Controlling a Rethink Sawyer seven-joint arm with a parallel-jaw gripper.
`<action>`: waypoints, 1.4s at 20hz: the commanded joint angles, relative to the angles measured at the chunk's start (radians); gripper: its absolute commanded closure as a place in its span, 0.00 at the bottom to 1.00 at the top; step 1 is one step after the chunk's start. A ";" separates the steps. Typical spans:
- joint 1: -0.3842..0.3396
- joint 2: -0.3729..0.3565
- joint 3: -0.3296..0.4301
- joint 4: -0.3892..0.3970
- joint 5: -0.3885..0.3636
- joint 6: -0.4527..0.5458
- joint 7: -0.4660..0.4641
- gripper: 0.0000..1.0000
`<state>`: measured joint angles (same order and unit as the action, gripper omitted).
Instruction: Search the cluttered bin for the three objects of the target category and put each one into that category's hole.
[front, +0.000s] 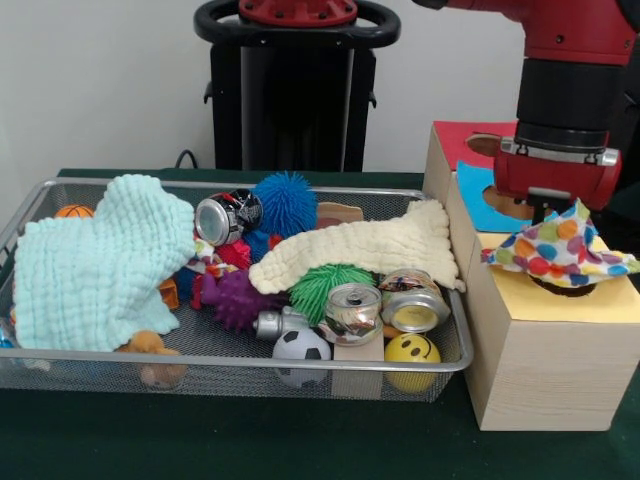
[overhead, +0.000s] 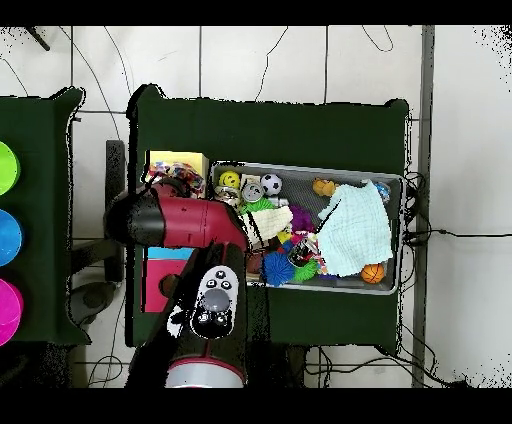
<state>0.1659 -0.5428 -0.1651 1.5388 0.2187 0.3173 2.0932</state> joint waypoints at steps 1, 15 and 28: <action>0.007 -0.039 0.008 0.165 -0.023 0.136 0.127 1.00; 0.041 0.071 0.017 0.130 0.021 -0.064 0.203 1.00; 0.020 0.130 0.019 0.119 0.004 -0.194 0.182 1.00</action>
<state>0.2219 -0.5472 -0.2043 1.5954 0.2200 0.2127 2.0932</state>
